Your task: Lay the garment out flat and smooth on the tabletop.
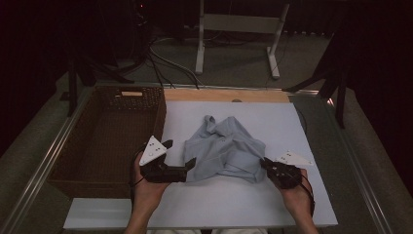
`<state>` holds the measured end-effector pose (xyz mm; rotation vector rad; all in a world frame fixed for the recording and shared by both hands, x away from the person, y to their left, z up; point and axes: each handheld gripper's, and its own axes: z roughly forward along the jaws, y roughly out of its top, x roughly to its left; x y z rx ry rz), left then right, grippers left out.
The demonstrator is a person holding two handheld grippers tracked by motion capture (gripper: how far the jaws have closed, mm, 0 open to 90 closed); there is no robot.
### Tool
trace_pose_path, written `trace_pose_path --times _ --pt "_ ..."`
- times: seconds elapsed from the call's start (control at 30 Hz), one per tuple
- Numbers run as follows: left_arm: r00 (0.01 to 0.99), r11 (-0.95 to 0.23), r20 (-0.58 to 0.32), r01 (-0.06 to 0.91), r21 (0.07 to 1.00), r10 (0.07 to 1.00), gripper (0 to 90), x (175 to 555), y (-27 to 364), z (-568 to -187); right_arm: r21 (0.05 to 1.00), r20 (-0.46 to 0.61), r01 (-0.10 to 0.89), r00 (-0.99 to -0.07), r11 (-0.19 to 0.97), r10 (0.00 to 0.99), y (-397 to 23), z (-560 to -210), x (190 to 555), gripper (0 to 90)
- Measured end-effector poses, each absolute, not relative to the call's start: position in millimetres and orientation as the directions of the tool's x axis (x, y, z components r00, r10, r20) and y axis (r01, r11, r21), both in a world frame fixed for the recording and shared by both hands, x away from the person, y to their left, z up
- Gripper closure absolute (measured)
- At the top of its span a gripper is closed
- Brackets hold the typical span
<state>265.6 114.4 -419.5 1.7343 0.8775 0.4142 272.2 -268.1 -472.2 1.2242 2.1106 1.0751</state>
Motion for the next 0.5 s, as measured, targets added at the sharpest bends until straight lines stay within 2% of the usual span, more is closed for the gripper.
trace_pose_path --times 0.5 --pt "0.690 -0.132 -0.138 0.323 0.937 0.711 3.8 271.7 100.3 -431.9 0.809 -0.017 0.512 -0.470 0.289 0.882 -288.3 -471.5 264.6 82.7"
